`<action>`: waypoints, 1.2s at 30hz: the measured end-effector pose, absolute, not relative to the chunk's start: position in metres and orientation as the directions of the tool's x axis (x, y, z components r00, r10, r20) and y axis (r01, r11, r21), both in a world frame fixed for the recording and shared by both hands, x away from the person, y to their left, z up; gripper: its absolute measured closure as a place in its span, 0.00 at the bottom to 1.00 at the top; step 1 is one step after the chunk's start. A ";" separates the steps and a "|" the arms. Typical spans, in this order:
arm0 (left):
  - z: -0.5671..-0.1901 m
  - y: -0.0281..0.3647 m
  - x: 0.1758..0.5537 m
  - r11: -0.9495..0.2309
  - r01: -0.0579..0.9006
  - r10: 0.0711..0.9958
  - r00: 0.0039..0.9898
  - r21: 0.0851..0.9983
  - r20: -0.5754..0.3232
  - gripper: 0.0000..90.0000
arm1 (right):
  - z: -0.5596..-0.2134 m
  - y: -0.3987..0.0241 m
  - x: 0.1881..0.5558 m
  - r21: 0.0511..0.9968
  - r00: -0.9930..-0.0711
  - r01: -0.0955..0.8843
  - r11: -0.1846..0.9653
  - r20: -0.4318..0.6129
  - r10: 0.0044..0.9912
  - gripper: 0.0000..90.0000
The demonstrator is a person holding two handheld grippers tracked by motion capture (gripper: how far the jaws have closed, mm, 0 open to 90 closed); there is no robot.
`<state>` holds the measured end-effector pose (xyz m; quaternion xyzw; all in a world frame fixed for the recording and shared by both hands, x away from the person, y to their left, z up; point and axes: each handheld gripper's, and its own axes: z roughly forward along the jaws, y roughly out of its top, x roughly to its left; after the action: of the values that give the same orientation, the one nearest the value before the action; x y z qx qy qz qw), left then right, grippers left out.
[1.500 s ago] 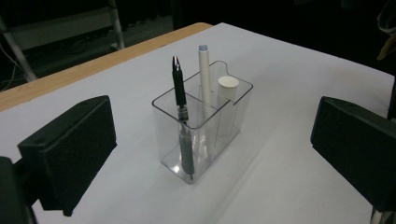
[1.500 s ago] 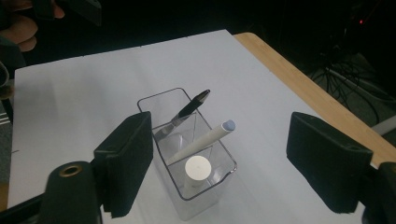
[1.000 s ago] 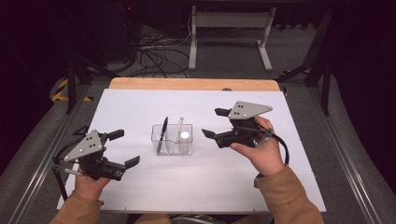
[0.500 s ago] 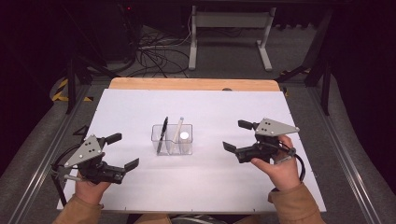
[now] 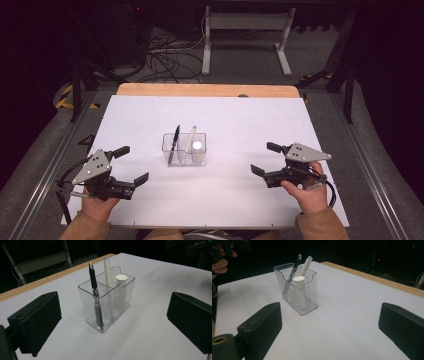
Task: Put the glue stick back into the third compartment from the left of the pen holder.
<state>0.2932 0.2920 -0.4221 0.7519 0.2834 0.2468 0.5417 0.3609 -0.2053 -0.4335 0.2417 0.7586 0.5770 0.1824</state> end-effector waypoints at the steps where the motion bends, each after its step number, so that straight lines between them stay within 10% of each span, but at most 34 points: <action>1: -0.423 0.292 0.293 -0.253 0.161 0.693 0.718 0.954 0.062 0.00 | -0.436 -0.207 0.360 0.964 -0.812 0.153 0.216 -0.002 0.584 0.06; 36: -0.450 0.298 0.299 -0.237 0.183 0.734 0.677 0.954 0.053 0.00 | -0.492 -0.221 0.352 0.942 -0.737 0.174 0.287 -0.068 0.672 0.09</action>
<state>0.2989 0.2983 -0.4504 0.7432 0.3087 0.2577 0.5347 0.3523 -0.2212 -0.4922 0.2761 0.7669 0.5294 0.2352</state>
